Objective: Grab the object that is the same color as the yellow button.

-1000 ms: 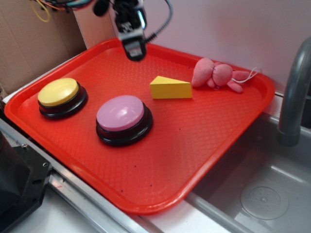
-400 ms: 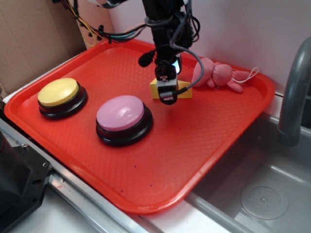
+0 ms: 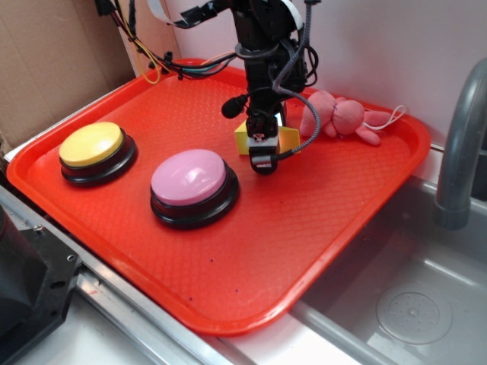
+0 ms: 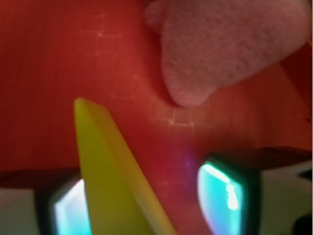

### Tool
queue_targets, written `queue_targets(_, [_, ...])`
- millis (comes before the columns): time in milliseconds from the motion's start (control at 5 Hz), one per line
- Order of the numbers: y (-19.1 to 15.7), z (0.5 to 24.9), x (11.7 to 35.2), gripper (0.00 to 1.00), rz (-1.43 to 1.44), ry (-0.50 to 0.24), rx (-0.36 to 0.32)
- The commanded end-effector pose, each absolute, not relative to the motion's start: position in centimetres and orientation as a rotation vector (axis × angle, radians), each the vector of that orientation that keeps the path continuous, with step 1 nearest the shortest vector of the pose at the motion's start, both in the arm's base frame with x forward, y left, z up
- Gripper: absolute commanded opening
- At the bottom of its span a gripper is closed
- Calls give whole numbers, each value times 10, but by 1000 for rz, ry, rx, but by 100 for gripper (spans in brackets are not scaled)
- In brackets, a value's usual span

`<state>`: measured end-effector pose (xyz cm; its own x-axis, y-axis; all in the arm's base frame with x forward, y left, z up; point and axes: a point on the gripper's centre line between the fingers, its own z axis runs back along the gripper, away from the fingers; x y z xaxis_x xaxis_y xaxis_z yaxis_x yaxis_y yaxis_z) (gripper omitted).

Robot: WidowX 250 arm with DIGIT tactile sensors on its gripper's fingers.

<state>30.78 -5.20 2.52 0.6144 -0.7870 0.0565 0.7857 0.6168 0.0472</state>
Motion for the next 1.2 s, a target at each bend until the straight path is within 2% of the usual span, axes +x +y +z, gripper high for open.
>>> queue_targets(0, [-60,50,311,0,-887,-126,29])
queue_targets(200, [-53,76,310,0,-755,-89,-22])
queue_targets(400, [-33,106,308,0,-534,-102,-80])
queue_targets(800, [4,159,287,0,-60,-131,21])
queue_targets(1000, [20,179,277,0,75,-189,63])
